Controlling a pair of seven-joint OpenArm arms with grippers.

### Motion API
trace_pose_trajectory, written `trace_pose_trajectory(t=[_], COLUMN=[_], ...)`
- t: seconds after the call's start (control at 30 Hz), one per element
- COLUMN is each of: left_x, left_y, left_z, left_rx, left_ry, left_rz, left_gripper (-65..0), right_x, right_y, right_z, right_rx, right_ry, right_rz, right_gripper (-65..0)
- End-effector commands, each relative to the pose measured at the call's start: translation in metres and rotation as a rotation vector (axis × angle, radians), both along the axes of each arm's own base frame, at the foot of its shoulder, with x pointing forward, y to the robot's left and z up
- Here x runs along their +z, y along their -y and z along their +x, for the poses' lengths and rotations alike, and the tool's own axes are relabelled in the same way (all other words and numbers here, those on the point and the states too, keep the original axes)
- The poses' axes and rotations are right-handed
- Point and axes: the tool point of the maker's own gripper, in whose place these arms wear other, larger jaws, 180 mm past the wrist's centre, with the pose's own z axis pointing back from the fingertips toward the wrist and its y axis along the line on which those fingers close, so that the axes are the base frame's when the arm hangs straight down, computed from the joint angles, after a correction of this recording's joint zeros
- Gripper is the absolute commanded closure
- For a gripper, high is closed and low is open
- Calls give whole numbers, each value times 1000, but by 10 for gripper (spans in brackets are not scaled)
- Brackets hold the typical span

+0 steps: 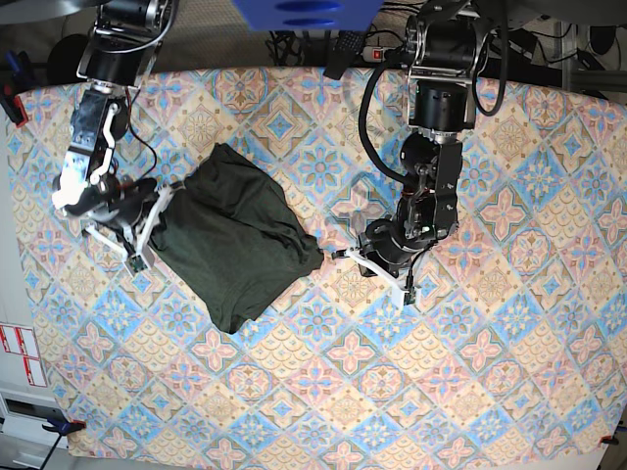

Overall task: Fold the T-shirt properly
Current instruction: 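Grasp both sides of the bundle and drag it toward the right arm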

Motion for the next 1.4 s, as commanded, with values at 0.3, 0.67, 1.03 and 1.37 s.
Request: trace_pose_trajectory(t=[0.3, 0.67, 1.03, 1.37], left_x=[7, -32, -35, -8], left_y=[48, 82, 74, 80], left_z=[-6, -11, 26, 56], left_rx=[-73, -158, -122, -163], left_ry=[-22, -74, -45, 37], left_rz=[-61, -23, 13, 49], left_gripper=[0, 0, 0, 0], right_x=[-7, -28, -53, -31], right_y=[6, -2, 6, 10], right_z=[54, 59, -4, -25], right_rx=[-49, -67, -63, -25], right_ry=[3, -45, -134, -104], right_rz=[102, 173, 111, 18], right_gripper=[-34, -34, -34, -34])
